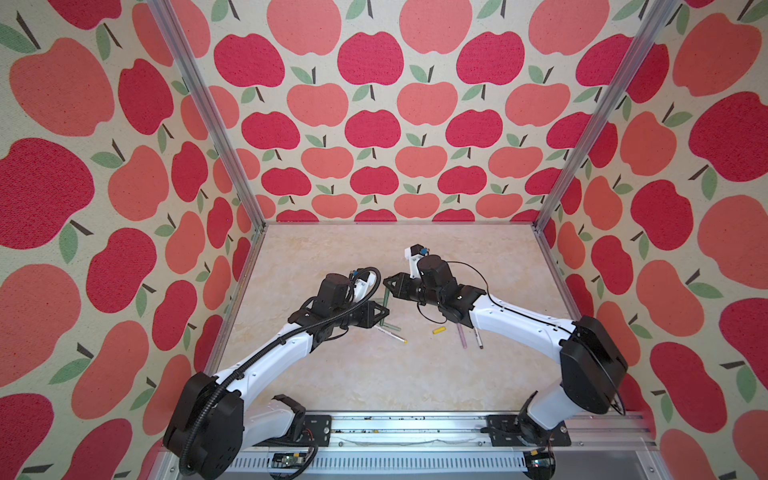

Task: Insert the pens into the pen caps
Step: 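Press the green cap fully down, then open and withdraw the right gripper, then move the right gripper down over the yellow cap on the table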

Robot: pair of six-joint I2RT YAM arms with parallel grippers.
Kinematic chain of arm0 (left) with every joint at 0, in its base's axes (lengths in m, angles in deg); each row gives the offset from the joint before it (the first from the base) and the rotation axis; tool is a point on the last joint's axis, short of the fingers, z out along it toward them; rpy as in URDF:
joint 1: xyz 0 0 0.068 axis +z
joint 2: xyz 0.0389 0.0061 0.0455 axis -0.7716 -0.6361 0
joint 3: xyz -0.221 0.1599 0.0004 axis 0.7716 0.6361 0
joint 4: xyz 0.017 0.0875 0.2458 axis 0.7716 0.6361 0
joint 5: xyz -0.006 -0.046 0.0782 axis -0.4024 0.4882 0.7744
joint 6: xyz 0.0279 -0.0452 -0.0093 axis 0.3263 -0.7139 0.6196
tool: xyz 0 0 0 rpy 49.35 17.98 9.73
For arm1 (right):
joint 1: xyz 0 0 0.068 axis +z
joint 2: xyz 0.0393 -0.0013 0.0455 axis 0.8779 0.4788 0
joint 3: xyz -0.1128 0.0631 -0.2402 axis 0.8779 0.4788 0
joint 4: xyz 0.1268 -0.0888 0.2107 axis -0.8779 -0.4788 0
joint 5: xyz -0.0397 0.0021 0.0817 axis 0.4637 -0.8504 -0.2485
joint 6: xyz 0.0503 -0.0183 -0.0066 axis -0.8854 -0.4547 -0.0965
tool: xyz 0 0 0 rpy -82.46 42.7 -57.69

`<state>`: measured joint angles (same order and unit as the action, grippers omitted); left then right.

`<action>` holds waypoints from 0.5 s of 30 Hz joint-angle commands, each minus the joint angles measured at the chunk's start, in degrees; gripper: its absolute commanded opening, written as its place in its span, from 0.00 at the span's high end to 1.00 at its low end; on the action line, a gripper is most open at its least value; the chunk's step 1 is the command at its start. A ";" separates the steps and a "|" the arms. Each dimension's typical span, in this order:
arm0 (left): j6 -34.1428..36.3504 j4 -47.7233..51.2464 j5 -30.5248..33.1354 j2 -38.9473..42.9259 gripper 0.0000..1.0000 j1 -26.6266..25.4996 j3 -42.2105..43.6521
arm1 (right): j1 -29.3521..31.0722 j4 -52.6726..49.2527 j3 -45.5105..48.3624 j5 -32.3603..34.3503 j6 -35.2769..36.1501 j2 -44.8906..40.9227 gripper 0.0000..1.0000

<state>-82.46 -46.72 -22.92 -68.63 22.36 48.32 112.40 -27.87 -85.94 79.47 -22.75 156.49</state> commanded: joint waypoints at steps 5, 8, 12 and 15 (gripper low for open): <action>-3.56 -19.07 8.44 4.51 1.00 1.41 -0.85 | 1.36 -21.15 0.50 -8.69 4.99 -2.85 0.82; -4.30 -16.93 9.76 7.94 1.00 -0.11 3.06 | -1.16 -21.98 -1.80 -8.82 7.07 -5.96 0.76; -6.73 -10.37 12.04 13.06 1.00 -1.69 7.65 | -2.74 -23.51 -4.26 -9.58 10.73 -10.73 0.70; -8.51 -3.64 13.87 17.45 1.00 -2.67 9.64 | -2.92 -25.73 -2.81 -9.53 12.46 -14.49 0.66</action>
<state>-88.29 -54.85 -13.04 -53.87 20.54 55.91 109.62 -47.26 -88.08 71.64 -14.60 145.74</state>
